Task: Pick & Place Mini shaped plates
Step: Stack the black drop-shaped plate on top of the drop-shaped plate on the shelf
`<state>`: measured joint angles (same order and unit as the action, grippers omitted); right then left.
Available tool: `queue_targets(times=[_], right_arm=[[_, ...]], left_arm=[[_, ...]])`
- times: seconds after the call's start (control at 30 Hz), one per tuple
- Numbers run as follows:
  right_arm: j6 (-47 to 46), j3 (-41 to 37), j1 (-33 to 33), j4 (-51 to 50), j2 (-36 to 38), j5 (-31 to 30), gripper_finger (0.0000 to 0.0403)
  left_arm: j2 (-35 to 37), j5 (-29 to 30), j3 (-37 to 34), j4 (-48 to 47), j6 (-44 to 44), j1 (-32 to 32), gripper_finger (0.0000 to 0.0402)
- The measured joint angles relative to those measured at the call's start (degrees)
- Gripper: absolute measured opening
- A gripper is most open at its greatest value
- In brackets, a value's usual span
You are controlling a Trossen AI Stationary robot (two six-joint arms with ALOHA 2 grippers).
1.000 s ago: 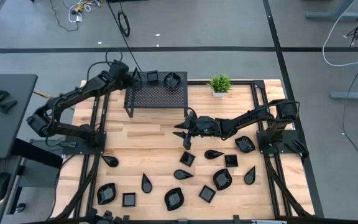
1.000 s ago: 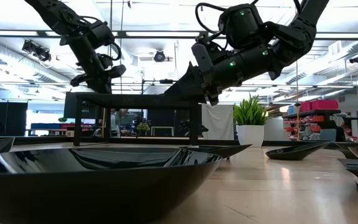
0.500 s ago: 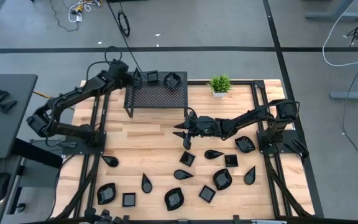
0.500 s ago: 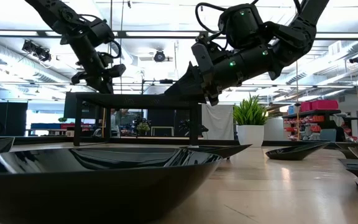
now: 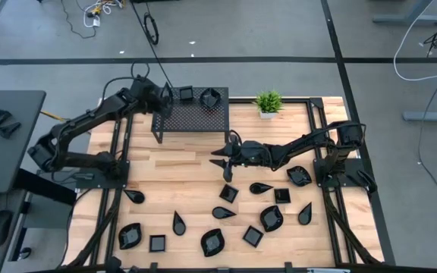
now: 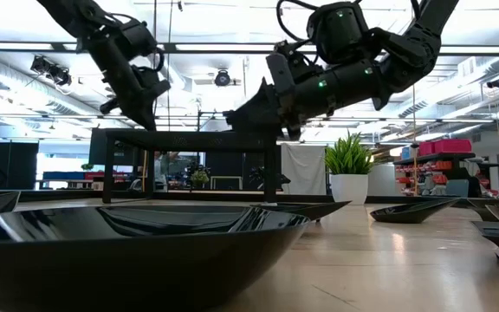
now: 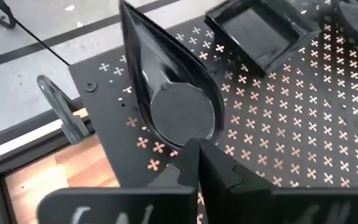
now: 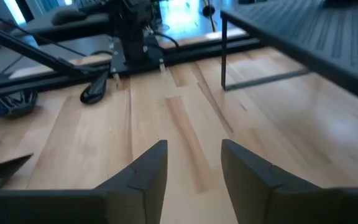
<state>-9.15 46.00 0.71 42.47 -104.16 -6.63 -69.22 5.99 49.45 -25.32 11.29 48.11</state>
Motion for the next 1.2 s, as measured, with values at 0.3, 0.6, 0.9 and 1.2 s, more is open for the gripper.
queue_targets(times=[0.3,0.6,0.9,1.2], right_arm=[[-1.99,0.00,-0.09,1.00,0.00,0.03,0.0152],[-2.26,0.00,-0.07,0.82,0.00,0.02,0.0152],[-2.38,0.00,-0.07,0.75,0.00,0.02,0.0152],[-3.91,0.00,-0.36,0.71,0.00,0.13,0.0152]], left_arm=[[-2.33,2.28,0.00,5.54,-1.47,0.51,0.0012],[0.39,1.58,0.48,4.69,-1.18,-0.17,0.0007],[-2.57,4.40,0.44,6.80,-2.95,-0.08,0.0008],[-6.63,4.49,0.42,7.85,-4.96,-0.16,0.0009]])
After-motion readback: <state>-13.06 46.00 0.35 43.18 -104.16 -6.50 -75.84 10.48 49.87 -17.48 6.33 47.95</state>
